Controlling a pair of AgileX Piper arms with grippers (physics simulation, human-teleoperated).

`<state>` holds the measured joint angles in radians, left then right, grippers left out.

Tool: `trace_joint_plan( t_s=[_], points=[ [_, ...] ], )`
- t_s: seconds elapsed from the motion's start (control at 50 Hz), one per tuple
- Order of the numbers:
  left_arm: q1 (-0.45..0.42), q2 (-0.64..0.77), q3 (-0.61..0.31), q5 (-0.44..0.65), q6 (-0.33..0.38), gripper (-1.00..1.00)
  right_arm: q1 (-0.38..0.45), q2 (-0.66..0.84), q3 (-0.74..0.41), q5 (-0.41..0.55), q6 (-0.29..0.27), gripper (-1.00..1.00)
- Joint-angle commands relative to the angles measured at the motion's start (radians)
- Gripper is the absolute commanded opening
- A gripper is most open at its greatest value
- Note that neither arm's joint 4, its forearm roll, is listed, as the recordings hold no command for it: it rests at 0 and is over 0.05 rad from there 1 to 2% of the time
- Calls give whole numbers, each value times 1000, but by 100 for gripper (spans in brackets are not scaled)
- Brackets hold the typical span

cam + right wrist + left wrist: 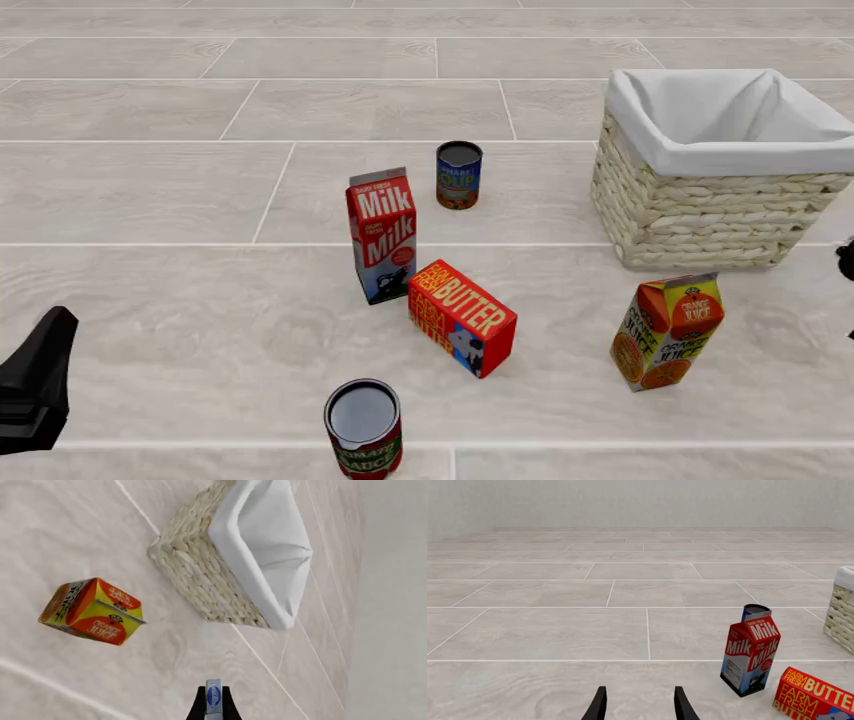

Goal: Pick the cream cheese and place it in the basket.

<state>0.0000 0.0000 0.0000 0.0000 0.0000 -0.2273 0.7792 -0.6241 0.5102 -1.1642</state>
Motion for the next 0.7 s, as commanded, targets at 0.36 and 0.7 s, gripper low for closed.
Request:
trace_joint_plan(
  t_s=[0.36, 0.7],
  points=[
    [0, 0, 0, 0, 0, 100, 140, -51, -254, 63, 325, -100],
    [0, 0, 0, 0, 0, 100, 182, 128, -426, -44, 640, -100]
  ],
)
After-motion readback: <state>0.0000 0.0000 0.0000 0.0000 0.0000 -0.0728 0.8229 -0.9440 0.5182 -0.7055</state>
